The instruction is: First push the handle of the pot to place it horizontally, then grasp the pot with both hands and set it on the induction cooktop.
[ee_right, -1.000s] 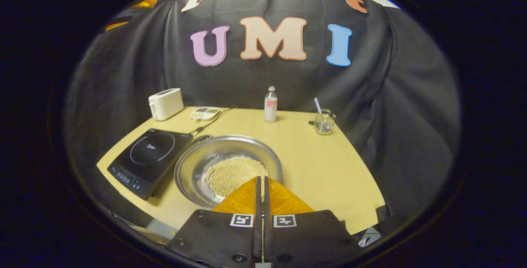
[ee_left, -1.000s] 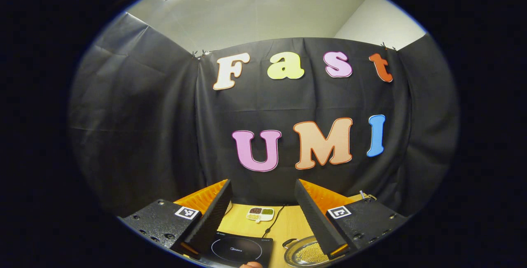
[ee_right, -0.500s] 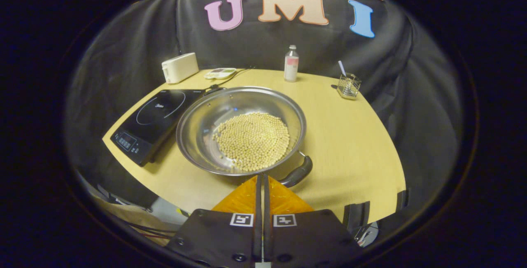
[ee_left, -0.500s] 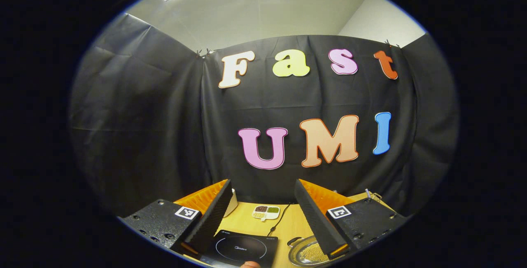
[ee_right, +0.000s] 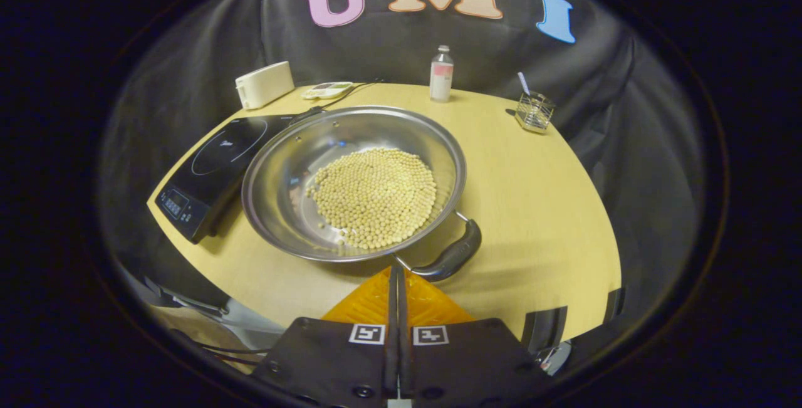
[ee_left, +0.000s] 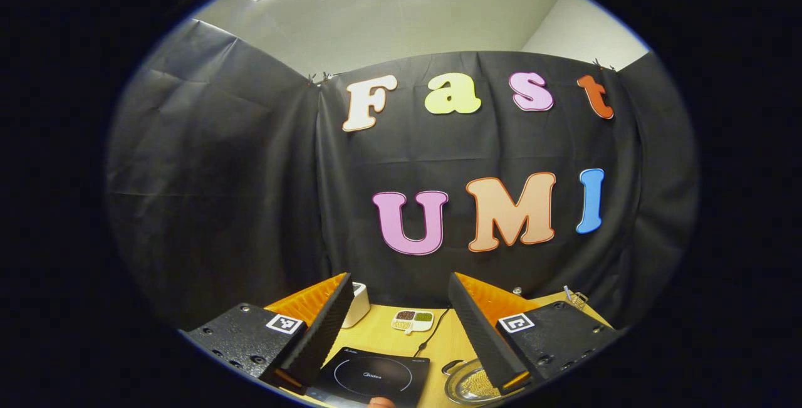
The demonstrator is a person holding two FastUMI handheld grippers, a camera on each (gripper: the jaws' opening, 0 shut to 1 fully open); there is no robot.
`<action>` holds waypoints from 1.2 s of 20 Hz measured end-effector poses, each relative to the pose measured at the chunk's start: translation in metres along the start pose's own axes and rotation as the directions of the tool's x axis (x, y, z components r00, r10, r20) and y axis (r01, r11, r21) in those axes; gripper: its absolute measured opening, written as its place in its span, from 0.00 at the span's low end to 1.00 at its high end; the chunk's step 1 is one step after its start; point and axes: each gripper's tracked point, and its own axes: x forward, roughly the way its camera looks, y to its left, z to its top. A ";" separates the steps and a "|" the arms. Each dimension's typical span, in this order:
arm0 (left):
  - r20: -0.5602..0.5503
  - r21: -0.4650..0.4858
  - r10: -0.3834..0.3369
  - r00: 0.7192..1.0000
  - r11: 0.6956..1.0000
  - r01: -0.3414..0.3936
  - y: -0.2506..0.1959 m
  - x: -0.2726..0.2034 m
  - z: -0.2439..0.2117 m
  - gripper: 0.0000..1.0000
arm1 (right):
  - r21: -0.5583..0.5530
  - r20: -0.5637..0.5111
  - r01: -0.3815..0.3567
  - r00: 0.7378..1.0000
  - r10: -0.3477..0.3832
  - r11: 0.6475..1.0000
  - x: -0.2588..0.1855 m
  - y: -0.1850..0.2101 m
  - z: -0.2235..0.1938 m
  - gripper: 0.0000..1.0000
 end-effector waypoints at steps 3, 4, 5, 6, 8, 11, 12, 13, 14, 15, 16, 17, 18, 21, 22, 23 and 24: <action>-0.001 0.000 0.015 1.000 1.000 -0.015 0.006 0.001 -0.002 0.98 | 0.000 -0.002 0.014 1.000 -0.014 1.000 0.006 -0.010 0.004 0.02; -0.001 0.000 0.020 1.000 1.000 -0.020 0.007 0.001 -0.002 0.98 | -0.003 -0.002 0.020 1.000 -0.020 1.000 0.008 -0.013 0.007 0.02; -0.002 0.001 0.026 1.000 1.000 -0.026 0.009 0.001 -0.003 0.98 | -0.008 -0.002 0.028 1.000 -0.028 1.000 0.010 -0.017 0.009 0.02; -0.003 0.001 0.032 0.999 0.999 -0.032 0.013 0.001 -0.005 0.98 | -0.015 -0.002 0.034 0.999 -0.034 0.999 0.012 -0.020 0.010 0.02; -0.002 0.001 0.043 0.999 0.999 -0.043 0.016 0.002 -0.005 0.98 | -0.034 -0.001 0.046 0.999 -0.046 0.998 0.017 -0.028 0.014 0.02; -0.003 -0.001 0.054 0.999 0.999 -0.054 0.022 0.005 -0.007 0.96 | -0.061 -0.001 0.059 0.998 -0.059 0.996 0.026 -0.039 0.021 0.02; -0.003 -0.002 0.058 0.998 0.998 -0.058 0.023 0.006 -0.008 0.96 | -0.070 -0.002 0.061 0.998 -0.061 0.996 0.029 -0.043 0.025 0.02; -0.003 -0.002 0.061 0.998 0.998 -0.061 0.023 0.007 -0.009 0.96 | -0.077 -0.002 0.064 0.998 -0.065 0.995 0.032 -0.046 0.028 0.02; -0.002 -0.002 0.064 0.998 0.998 -0.064 0.025 0.008 -0.010 0.96 | -0.084 -0.003 0.067 0.998 -0.067 0.994 0.035 -0.049 0.031 0.02; -0.003 -0.001 0.068 0.998 0.998 -0.068 0.026 0.009 -0.010 0.96 | -0.091 -0.004 0.070 0.998 -0.070 0.993 0.038 -0.052 0.034 0.02; -0.002 0.001 0.071 0.997 0.997 -0.071 0.027 0.009 -0.011 0.96 | -0.097 -0.004 0.073 0.997 -0.073 0.993 0.041 -0.055 0.037 0.02; -0.001 0.003 0.075 0.997 0.997 -0.075 0.027 0.011 -0.010 0.98 | -0.104 -0.004 0.075 0.997 -0.076 0.992 0.044 -0.058 0.040 0.02; 0.000 0.004 0.079 0.997 0.997 -0.079 0.029 0.012 -0.011 0.96 | -0.109 -0.004 0.077 0.997 -0.078 0.991 0.047 -0.060 0.043 0.02; 0.004 0.011 0.086 0.996 0.996 -0.087 0.032 0.014 -0.011 0.98 | -0.120 -0.005 0.078 0.997 -0.079 0.990 0.054 -0.066 0.050 0.02; 0.006 0.013 0.089 0.996 0.996 -0.089 0.032 0.014 -0.010 0.98 | -0.126 -0.004 0.081 0.997 -0.083 0.989 0.056 -0.067 0.052 0.02; 0.008 0.014 0.091 0.996 0.996 -0.092 0.033 0.014 -0.009 0.98 | -0.129 -0.005 0.086 0.996 -0.087 0.988 0.059 -0.070 0.054 0.02; 0.009 0.014 0.094 0.995 0.995 -0.095 0.034 0.014 -0.010 0.98 | -0.128 -0.006 0.089 0.996 -0.091 0.988 0.060 -0.071 0.055 0.02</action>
